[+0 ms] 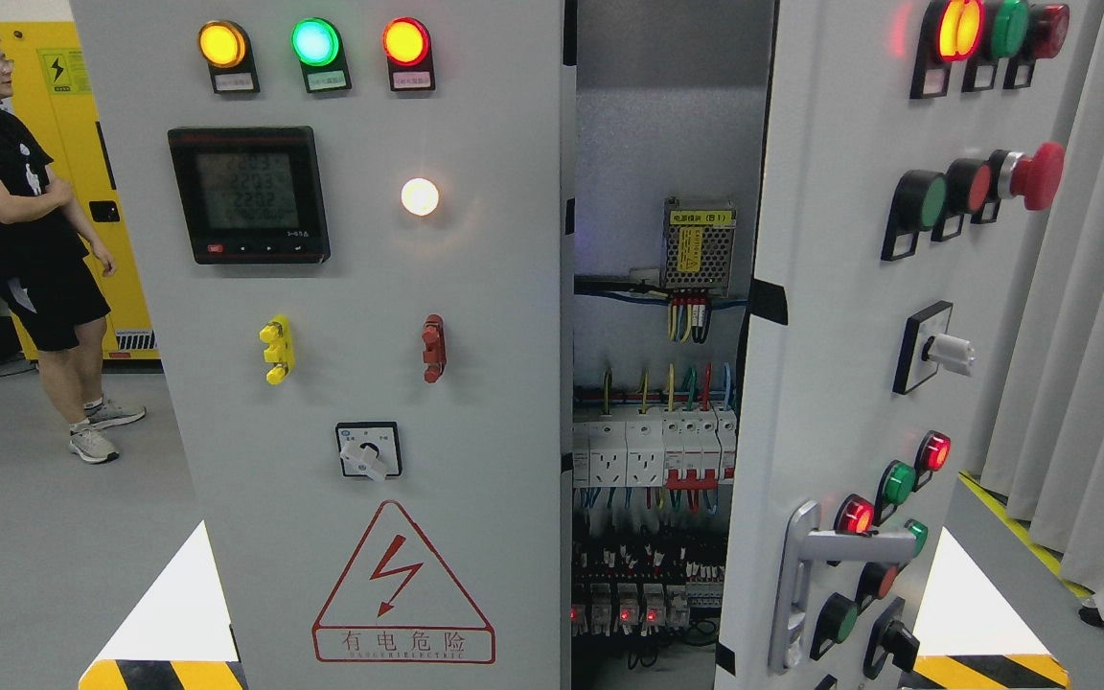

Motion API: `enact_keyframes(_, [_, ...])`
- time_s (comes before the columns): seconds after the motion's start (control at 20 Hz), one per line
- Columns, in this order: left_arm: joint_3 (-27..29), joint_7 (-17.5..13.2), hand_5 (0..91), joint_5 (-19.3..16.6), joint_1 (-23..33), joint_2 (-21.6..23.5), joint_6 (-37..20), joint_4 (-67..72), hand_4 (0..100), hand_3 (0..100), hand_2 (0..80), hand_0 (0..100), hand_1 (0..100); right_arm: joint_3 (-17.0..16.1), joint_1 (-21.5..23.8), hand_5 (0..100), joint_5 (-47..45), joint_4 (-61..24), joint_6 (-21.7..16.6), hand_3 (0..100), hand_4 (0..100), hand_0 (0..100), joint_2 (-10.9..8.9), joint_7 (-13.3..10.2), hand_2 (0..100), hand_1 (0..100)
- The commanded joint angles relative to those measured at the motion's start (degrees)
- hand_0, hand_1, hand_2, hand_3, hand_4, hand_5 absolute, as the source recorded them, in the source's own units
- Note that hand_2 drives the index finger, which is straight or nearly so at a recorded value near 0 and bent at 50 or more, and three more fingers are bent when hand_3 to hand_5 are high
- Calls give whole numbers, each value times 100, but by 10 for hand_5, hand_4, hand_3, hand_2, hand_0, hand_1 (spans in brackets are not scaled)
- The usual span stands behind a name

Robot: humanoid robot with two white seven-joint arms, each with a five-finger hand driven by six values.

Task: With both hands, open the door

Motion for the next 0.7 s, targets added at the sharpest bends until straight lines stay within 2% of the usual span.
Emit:
enact_keyframes(0.0, [-1,2,0,-1,53,61,0,-3,0,0,0,120,556,39,149,0,-1,0,-2,0,0,0,-30,-4,40,500])
enact_keyframes(0.65, [-27,10,0,-45,53,78,9,-3,0,0,0,120,556,56,149,0,8,0,-2,0,0,0,-30,-4,40,500])
